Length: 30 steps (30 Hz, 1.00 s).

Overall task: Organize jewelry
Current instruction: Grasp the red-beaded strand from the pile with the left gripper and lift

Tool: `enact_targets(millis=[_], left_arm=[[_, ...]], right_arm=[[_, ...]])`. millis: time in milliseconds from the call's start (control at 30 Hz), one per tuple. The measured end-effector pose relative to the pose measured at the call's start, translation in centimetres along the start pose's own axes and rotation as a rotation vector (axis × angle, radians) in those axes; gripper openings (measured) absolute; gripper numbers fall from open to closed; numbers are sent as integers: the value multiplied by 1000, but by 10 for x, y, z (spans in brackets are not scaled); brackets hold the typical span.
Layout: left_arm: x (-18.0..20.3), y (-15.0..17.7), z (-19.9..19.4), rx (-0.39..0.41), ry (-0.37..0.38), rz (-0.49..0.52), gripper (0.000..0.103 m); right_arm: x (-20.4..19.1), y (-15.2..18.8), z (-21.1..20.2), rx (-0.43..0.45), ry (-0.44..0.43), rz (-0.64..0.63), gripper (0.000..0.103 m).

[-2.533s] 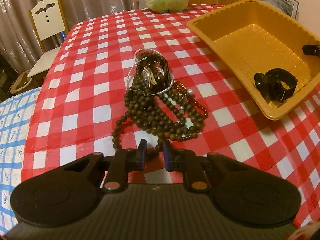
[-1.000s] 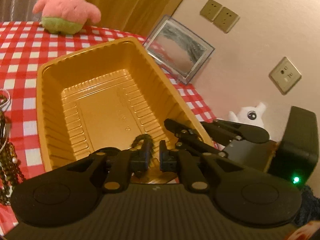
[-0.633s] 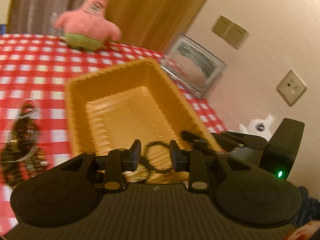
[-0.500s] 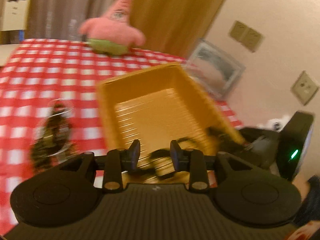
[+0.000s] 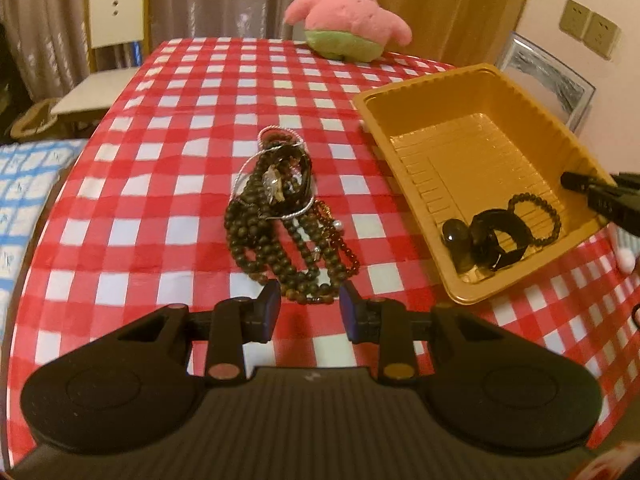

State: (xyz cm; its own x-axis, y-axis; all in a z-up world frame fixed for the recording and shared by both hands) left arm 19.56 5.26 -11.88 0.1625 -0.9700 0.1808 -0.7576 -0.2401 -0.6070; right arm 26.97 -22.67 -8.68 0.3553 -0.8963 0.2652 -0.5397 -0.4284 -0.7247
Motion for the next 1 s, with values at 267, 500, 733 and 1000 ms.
enact_targets(millis=[267,500,733,1000], left_arm=[[12,-1,15,2,13,74,26],[16,-11,26,4,13,125,19],[34,-23,48,20,21,208,14],[43,-25,74,17,-18,321,5]], right_arm=[[0,0,0,16,13,10,3],[0,-2,1,31,24,26,3],[0,-7,7,40,30,37,3],[4,-10,14,34,29,49,3]])
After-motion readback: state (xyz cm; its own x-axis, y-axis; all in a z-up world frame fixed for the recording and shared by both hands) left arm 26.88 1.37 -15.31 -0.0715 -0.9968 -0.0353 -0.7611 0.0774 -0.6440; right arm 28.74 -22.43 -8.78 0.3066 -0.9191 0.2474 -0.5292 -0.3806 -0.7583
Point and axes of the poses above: each gripper's, at about its wrist camera, not at the fingertips, and z roughly the way its jaws point, x to its right, y to its underside, the point moved 5 cm from there along z, roughly the way its jaws point, and after that the axes turned 6 degrees about -z, right-handed, at the moved point
